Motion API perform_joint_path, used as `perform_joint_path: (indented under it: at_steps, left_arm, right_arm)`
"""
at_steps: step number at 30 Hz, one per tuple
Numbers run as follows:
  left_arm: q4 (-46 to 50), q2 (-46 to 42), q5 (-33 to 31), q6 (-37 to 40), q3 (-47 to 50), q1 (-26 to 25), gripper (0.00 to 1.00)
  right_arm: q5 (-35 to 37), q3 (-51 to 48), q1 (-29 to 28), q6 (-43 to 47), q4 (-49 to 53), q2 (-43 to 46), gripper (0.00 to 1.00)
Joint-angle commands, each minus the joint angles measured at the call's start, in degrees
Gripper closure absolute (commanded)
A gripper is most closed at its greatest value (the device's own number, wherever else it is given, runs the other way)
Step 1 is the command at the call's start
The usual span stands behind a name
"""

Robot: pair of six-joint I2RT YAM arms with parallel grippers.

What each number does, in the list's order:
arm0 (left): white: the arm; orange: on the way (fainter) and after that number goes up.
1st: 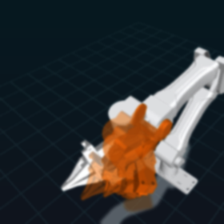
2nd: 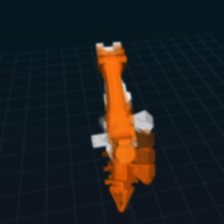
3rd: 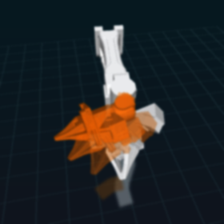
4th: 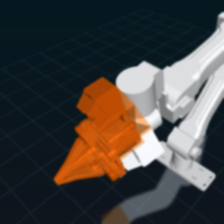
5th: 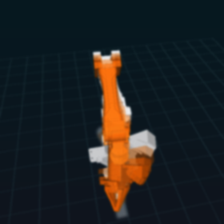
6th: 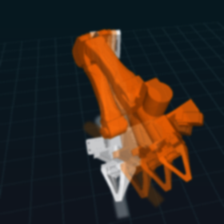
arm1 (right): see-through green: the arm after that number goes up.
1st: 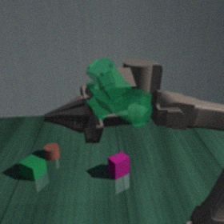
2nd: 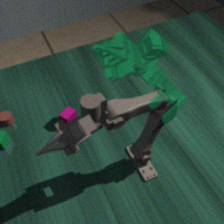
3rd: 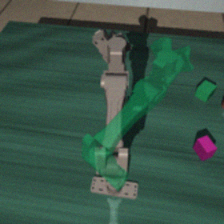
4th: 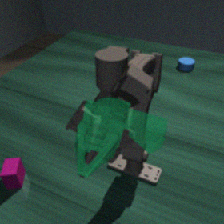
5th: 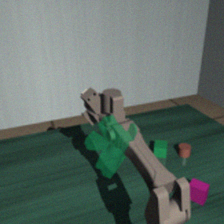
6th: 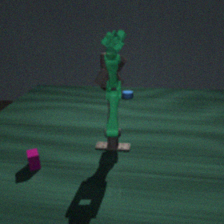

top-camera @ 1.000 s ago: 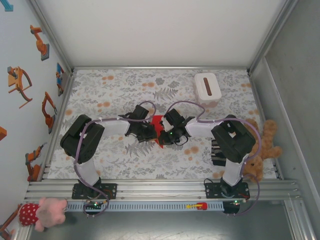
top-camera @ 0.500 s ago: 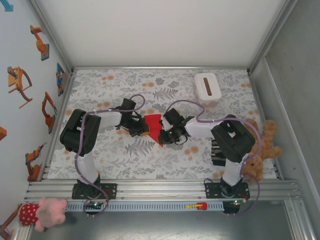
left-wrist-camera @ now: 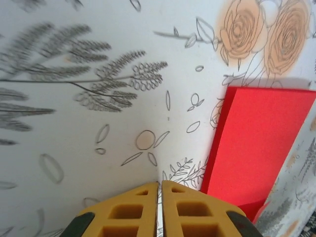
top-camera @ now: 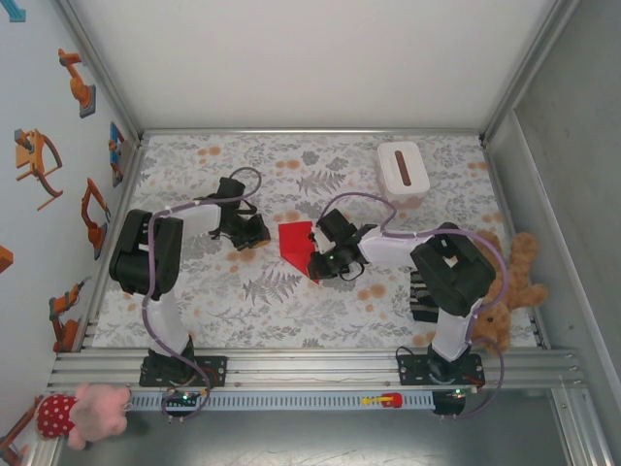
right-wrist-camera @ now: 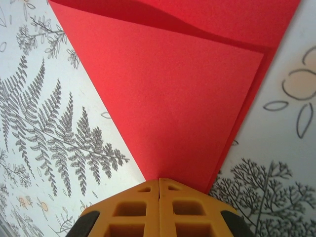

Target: Fold a paper plane with a square sheet of paper (pick it up from the middle)

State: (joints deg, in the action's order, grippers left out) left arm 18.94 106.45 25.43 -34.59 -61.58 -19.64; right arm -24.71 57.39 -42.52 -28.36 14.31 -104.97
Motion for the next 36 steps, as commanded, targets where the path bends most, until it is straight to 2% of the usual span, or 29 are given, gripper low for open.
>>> perform_joint_path:
  at_steps: [1,5,8,12,15,23,36]
  left_arm:
    - [-2.7,-7.5,-2.0,-3.9,3.1,0.3,0.86]
    - [-9.8,-15.4,-2.9,-11.4,10.5,-0.5,0.73]
    - [-15.3,-19.9,-3.4,-16.9,16.5,-1.6,0.62]
    - [-21.6,-23.8,-4.9,-22.7,22.0,-4.6,0.52]
    - [-23.1,-24.5,-5.7,-24.9,23.6,-6.8,0.48]
    - [-28.4,-20.1,-4.2,-28.4,24.6,-10.0,0.48]
    - [-30.4,-14.0,-3.6,-29.8,22.6,-13.4,0.59]
  right_arm:
    - [1.1,0.2,0.1,0.7,5.3,2.4,1.0]
    - [1.6,0.4,0.1,-3.5,-1.3,7.7,0.99]
    - [3.4,-0.8,0.2,-7.9,-5.7,9.3,0.89]
    - [2.7,-2.7,0.1,-12.6,-11.3,8.0,0.82]
    - [1.4,-2.3,0.2,-13.4,-12.0,5.4,0.82]
    - [5.5,0.3,0.4,-12.1,-8.1,1.9,0.84]
    - [4.6,-1.2,2.2,-12.0,-8.3,-1.1,0.85]
